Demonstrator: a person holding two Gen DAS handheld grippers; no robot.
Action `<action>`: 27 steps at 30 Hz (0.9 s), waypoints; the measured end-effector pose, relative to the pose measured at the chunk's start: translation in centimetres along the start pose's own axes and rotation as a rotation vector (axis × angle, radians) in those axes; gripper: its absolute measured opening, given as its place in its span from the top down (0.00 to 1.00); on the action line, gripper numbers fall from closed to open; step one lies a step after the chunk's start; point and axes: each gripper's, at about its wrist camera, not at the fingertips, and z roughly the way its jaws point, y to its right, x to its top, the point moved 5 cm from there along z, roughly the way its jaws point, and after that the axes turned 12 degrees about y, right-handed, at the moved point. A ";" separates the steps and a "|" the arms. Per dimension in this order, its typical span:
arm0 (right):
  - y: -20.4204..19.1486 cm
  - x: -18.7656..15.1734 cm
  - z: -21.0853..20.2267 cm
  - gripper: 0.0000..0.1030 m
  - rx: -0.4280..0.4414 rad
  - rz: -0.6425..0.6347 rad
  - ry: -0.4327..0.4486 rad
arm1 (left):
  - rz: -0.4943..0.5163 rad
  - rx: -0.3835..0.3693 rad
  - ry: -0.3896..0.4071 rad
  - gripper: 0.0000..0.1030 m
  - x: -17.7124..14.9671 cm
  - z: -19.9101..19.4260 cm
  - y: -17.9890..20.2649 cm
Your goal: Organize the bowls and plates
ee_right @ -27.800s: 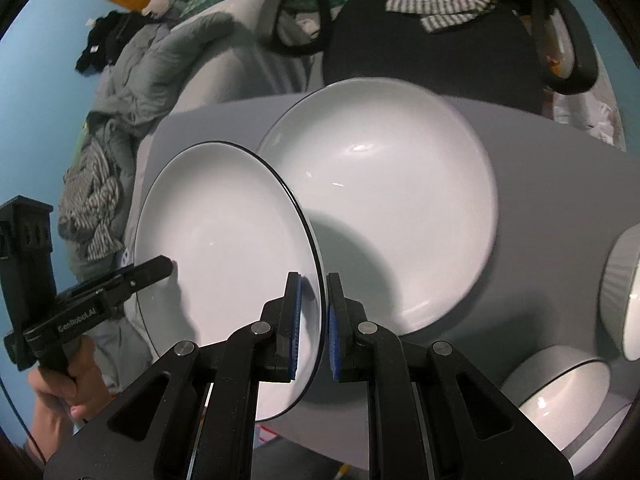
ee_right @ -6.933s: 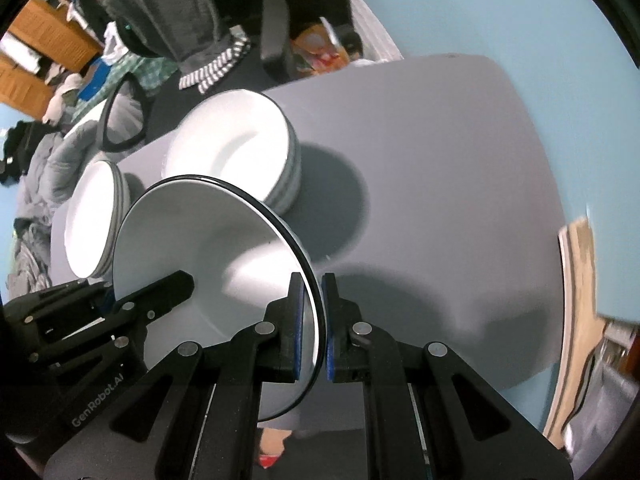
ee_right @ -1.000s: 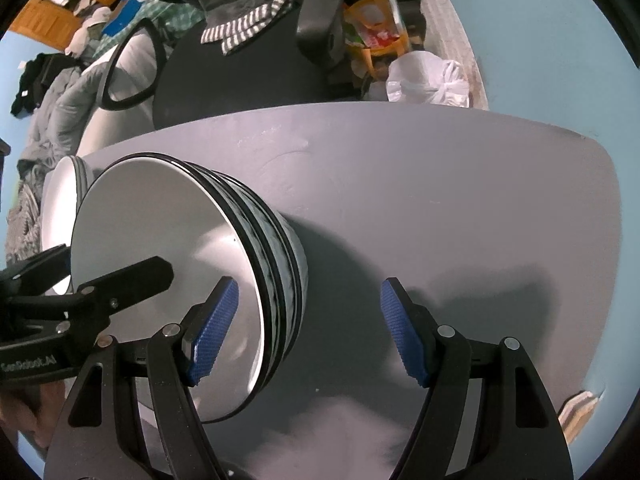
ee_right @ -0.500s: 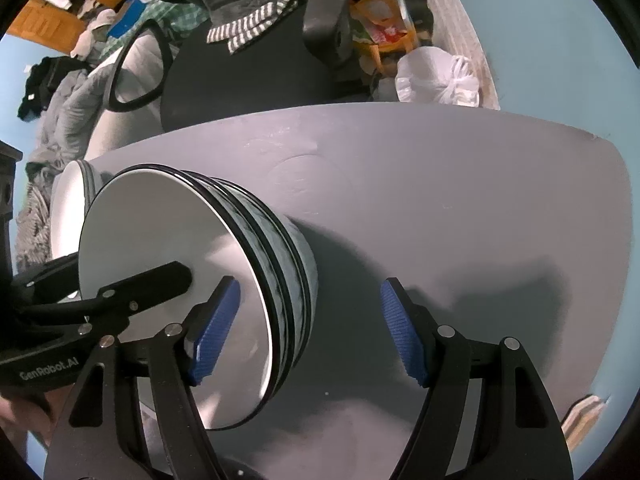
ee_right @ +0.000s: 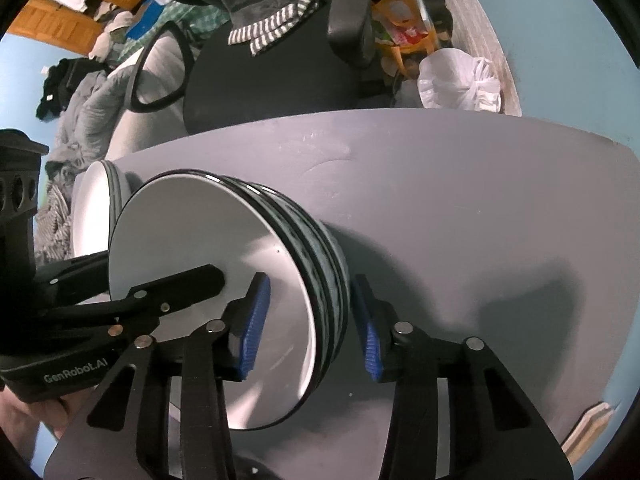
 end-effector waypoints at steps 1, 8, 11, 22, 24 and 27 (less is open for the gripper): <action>0.2 0.0 -0.1 0.70 0.000 0.008 0.004 | 0.004 0.003 0.001 0.68 0.0 0.0 0.0; 1.0 0.1 -0.6 0.78 0.022 0.048 0.014 | 0.025 0.041 0.020 0.73 -0.1 -0.3 0.2; 0.6 0.0 -0.6 0.78 -0.003 0.035 0.013 | 0.025 0.049 0.029 0.78 -0.1 -0.6 0.0; -0.8 -1.3 -0.3 0.79 0.006 0.051 -0.014 | 0.011 0.081 0.006 0.80 -2.3 -1.9 -1.6; -1.3 -1.5 -0.1 0.79 0.013 0.047 -0.020 | -0.003 0.083 -0.006 0.80 -2.8 -2.2 -2.1; -2.2 -2.0 0.2 0.79 0.022 0.034 -0.031 | -0.014 0.100 -0.016 0.80 -3.4 -2.7 -2.7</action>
